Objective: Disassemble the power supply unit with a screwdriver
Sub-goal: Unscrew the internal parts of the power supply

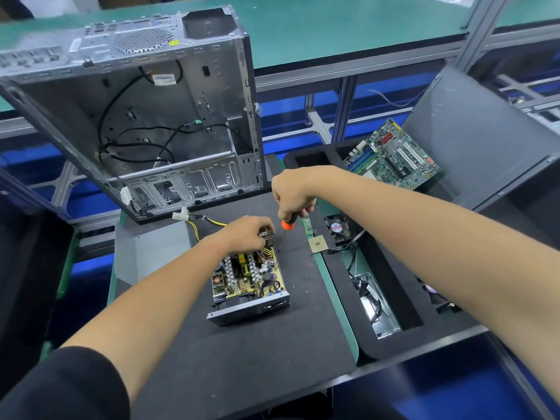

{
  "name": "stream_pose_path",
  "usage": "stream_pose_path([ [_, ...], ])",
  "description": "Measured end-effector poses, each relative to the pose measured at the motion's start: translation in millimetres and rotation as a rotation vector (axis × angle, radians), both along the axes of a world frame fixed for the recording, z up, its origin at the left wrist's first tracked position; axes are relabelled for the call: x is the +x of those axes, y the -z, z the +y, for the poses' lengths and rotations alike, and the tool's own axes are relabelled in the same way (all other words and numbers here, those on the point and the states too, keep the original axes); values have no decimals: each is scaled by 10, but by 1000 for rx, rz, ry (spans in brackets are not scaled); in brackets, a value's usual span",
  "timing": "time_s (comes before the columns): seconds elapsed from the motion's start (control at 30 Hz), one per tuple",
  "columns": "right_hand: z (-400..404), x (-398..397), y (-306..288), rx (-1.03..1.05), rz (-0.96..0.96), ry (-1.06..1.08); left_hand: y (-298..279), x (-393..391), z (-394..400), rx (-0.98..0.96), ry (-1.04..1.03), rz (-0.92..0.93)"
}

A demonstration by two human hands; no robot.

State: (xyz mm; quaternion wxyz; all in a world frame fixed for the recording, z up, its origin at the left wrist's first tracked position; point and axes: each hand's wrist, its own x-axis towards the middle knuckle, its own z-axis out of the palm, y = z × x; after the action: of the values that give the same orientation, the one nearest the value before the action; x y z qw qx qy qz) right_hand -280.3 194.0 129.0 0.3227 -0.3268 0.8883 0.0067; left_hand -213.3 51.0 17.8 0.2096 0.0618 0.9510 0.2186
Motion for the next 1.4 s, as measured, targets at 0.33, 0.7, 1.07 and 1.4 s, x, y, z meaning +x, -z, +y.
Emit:
stream_pose_path([
  [0.33, -7, -194, -458, 26, -34, 27, -36, 124, 0, 26, 129, 46],
  [0.7, -117, -212, -663, -16, -64, 9, -30, 196, 11, 112, 3, 105],
  [1.07, -291, -192, -853, 15, -88, -47, -270, 296, -385, 293, -251, 213],
  [1.4, -1140, 494, -476, -139, 86, -339, -448, 972, -1530, 68, -776, 536],
])
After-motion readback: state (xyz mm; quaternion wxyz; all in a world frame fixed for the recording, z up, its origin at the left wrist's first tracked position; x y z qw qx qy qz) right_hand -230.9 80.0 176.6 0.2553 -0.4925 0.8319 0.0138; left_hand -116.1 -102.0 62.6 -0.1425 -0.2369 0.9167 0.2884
